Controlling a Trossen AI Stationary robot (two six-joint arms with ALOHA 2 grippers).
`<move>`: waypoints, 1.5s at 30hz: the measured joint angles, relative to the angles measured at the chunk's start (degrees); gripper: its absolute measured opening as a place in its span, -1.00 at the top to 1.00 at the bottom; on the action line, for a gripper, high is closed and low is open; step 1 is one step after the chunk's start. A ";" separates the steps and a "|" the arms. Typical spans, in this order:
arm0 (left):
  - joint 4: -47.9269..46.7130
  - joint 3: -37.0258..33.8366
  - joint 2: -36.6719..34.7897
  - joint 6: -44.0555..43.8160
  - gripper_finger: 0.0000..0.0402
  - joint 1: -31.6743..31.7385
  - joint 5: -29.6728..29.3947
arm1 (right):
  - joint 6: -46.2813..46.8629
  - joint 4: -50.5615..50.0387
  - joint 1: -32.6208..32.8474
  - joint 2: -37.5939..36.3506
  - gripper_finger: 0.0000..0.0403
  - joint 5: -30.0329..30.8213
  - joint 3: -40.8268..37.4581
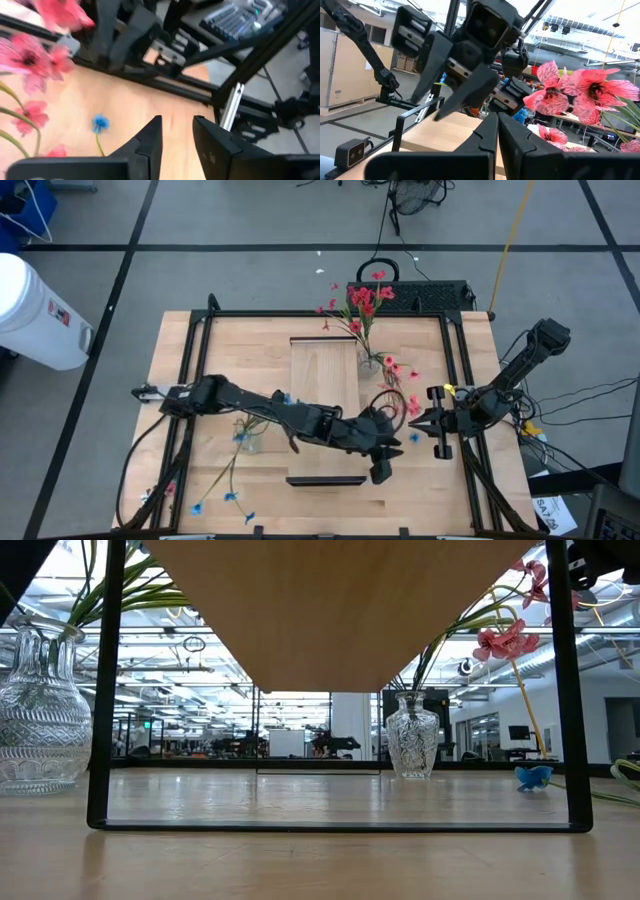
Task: Pick and place flowers into a vace then onto a shelf
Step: Put the blue flowers into the left transparent vase
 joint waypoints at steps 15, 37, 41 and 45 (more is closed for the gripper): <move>-2.57 0.58 0.66 -1.47 0.60 1.32 5.71 | -0.01 -0.63 -0.01 0.00 0.96 0.00 0.00; -1.71 0.50 4.50 1.74 0.60 1.29 7.19 | -0.01 -1.05 -0.02 0.00 0.96 -0.01 -0.02; -0.72 0.57 5.68 1.42 0.60 1.59 8.60 | 0.00 -1.44 -0.02 0.05 0.96 -0.02 -0.02; -1.10 0.46 6.70 2.63 0.60 1.82 10.12 | 0.00 -1.87 -0.02 0.07 0.96 0.00 -0.02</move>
